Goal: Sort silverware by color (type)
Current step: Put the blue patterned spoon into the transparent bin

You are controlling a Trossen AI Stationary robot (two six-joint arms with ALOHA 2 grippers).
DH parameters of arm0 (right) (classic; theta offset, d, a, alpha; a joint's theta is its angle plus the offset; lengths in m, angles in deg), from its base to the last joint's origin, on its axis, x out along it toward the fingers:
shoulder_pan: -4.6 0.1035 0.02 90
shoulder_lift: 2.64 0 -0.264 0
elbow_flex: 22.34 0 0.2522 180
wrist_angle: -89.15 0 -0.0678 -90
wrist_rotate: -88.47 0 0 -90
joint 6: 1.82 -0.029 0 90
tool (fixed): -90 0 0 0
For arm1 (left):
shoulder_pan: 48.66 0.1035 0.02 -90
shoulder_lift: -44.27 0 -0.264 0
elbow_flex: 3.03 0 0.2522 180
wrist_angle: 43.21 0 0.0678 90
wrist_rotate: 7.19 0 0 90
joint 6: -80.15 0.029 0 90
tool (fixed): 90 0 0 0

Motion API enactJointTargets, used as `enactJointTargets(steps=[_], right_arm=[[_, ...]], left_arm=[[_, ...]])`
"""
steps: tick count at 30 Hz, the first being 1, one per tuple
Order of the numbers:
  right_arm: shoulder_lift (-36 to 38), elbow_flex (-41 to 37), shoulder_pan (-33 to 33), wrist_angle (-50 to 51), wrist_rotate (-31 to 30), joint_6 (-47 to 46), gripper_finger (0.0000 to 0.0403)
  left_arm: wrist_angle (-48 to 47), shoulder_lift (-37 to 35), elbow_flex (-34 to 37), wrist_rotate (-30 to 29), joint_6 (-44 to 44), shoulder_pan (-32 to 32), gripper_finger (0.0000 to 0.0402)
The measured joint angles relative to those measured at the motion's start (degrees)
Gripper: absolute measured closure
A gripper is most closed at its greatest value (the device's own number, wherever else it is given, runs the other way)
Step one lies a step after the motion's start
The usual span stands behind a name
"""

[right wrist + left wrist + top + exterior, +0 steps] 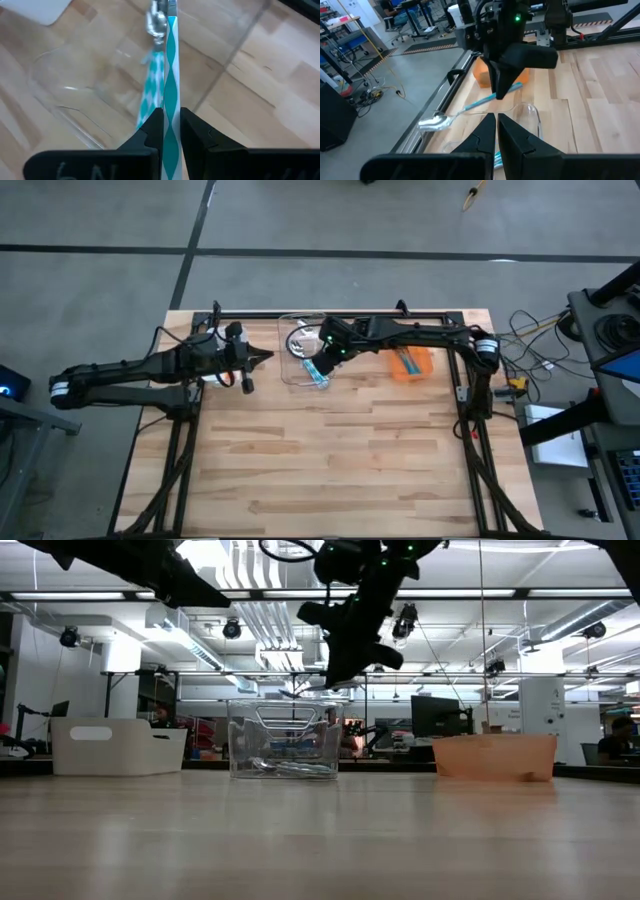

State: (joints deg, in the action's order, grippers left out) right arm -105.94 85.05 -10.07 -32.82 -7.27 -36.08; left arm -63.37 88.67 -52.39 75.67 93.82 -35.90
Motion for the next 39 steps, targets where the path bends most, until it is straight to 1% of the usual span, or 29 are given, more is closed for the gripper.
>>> enactJointTargets(steps=[3,10,13,17,23,27,39], right_arm=[[-2.3,2.8,0.0,0.0,1.3,1.0,0.0372],[-9.1,10.0,0.0,0.3,1.3,1.4,0.0372],[-12.2,13.6,-0.1,3.0,1.2,0.9,0.0372],[-16.1,18.8,-0.1,7.9,-0.7,-0.1,0.0372],[-21.0,24.3,-0.1,12.5,-0.3,-0.2,0.0372],[-22.0,25.4,-0.3,12.6,-0.3,-0.2,0.0372],[-22.1,24.7,-0.4,12.4,-0.3,-0.6,0.0372]], left_arm=[[0.0,0.0,0.0,0.0,0.0,0.0,0.0400],[0.0,0.0,0.0,0.0,0.0,0.0,0.0400],[0.0,0.0,0.0,0.0,0.0,0.0,0.0400],[-0.1,0.0,0.0,0.0,0.0,0.0,0.0400],[-0.2,0.0,0.0,0.0,0.0,0.0,0.0400],[-0.2,0.0,0.0,0.0,0.0,0.0,0.0400],[-0.1,0.0,0.0,0.0,0.0,0.0,0.0400]])
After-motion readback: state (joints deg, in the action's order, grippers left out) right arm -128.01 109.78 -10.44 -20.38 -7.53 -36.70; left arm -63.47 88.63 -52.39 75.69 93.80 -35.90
